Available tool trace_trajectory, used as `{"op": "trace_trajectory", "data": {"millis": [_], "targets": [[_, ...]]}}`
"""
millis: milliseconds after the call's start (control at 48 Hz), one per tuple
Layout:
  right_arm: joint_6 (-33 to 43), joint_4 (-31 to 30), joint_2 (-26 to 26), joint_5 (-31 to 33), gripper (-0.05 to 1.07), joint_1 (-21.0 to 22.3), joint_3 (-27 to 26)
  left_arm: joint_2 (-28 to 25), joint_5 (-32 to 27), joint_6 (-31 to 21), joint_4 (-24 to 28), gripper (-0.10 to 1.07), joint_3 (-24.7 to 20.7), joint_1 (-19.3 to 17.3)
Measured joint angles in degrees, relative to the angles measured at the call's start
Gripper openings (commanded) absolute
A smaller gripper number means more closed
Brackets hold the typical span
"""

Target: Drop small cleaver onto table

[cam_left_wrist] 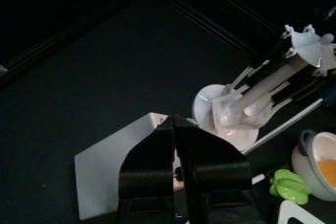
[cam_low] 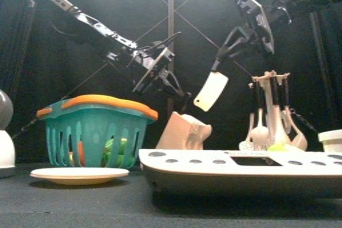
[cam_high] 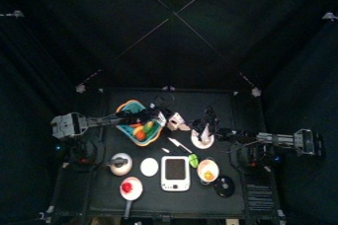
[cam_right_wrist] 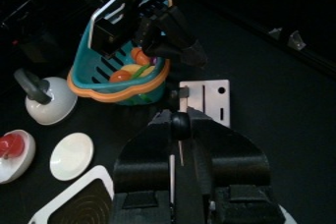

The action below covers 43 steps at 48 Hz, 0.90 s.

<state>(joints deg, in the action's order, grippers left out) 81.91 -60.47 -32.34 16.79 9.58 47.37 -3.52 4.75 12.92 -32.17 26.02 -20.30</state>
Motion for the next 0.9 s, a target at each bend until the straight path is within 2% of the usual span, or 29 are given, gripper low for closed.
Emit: {"op": "trace_trajectory", "data": {"millis": [125,208,396,521,625,750,896], "targets": [[0.09,1.41,-1.58,-0.18,0.38,-1.14,0.97,1.49,0.62,0.09,0.79,0.35,1.58,1.32],[0.18,1.93,-2.37,-0.35,0.38,-1.85,2.37,3.6,3.34,0.09,3.69,0.35,3.96,2.02],[0.26,3.34,-0.18,-3.16,0.38,-3.69,4.22,9.32,17.14,0.0,7.73,0.35,13.54,7.03],[0.09,3.16,2.81,-4.92,0.38,-5.27,4.04,10.81,22.5,0.0,8.35,0.35,18.72,10.63],[-0.18,0.88,6.5,-5.36,0.38,-6.15,2.64,11.78,24.26,0.09,10.37,0.35,20.3,11.78],[-0.09,-3.43,10.46,-5.45,0.38,-7.91,-0.09,13.71,23.03,0.09,12.66,0.35,22.06,12.39],[0.0,-4.83,16.7,-5.54,0.4,-8.0,-5.01,19.51,22.76,0.0,12.92,0.35,26.37,13.18]]}}
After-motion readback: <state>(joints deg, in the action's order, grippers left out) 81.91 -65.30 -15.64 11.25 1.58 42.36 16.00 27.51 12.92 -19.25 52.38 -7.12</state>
